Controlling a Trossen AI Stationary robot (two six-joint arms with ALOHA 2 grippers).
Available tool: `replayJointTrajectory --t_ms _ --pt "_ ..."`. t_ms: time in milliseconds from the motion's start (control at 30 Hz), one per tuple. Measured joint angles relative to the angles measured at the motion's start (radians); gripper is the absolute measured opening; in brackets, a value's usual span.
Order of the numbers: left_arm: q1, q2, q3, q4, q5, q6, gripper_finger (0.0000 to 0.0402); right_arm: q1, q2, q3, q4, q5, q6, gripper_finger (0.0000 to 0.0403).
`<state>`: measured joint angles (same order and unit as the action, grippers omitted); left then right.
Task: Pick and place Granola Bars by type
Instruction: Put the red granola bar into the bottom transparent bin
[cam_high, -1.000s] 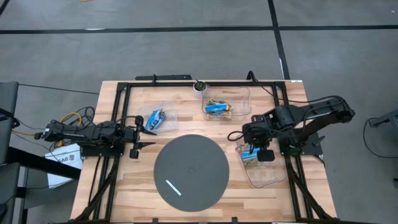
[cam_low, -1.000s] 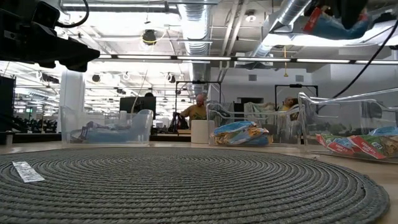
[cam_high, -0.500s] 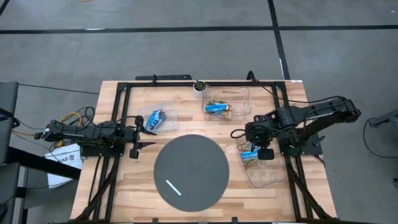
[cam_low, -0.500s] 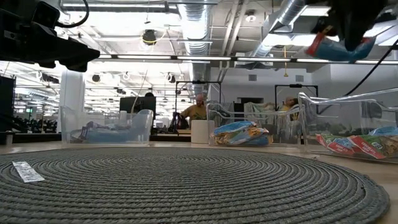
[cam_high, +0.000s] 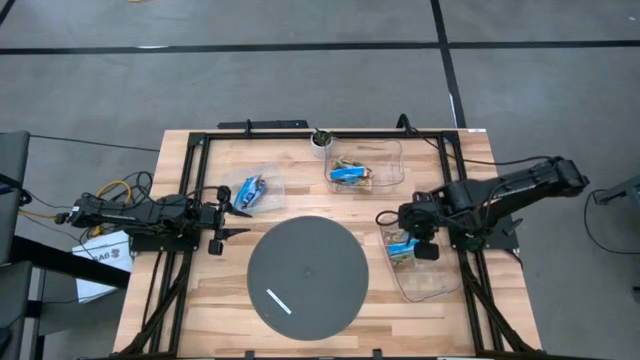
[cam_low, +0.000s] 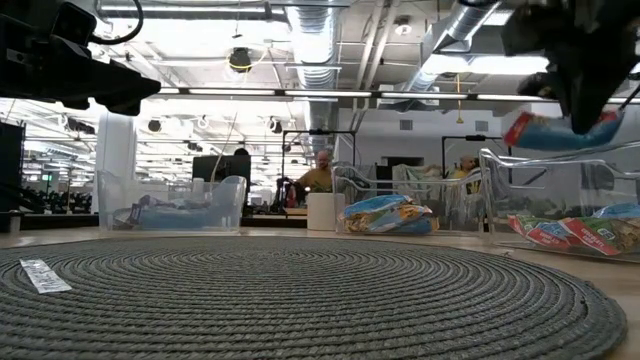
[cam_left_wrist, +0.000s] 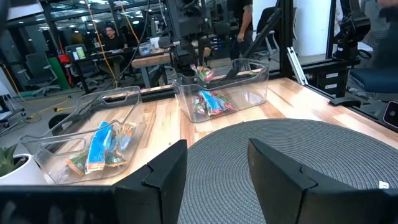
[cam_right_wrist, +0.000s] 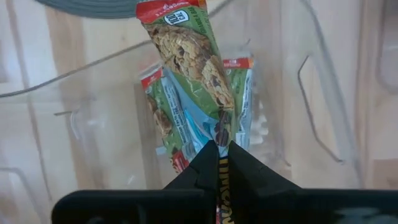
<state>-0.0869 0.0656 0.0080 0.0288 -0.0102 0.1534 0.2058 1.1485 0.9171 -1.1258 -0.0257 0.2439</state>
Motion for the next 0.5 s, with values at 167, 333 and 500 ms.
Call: replayJointTrajectory --t_ms 167,333,500 --pt "0.000 0.000 0.000 0.000 0.000 0.000 0.0163 0.000 -0.040 -0.108 0.071 -0.003 0.053 0.0007" --pt "0.000 0.000 0.000 0.000 0.000 0.000 0.0163 -0.008 -0.072 -0.201 0.121 -0.007 0.071 0.0007" --pt "0.000 0.000 0.000 0.000 0.000 0.000 0.0163 -0.014 -0.084 -0.282 0.201 -0.032 0.072 0.0007"
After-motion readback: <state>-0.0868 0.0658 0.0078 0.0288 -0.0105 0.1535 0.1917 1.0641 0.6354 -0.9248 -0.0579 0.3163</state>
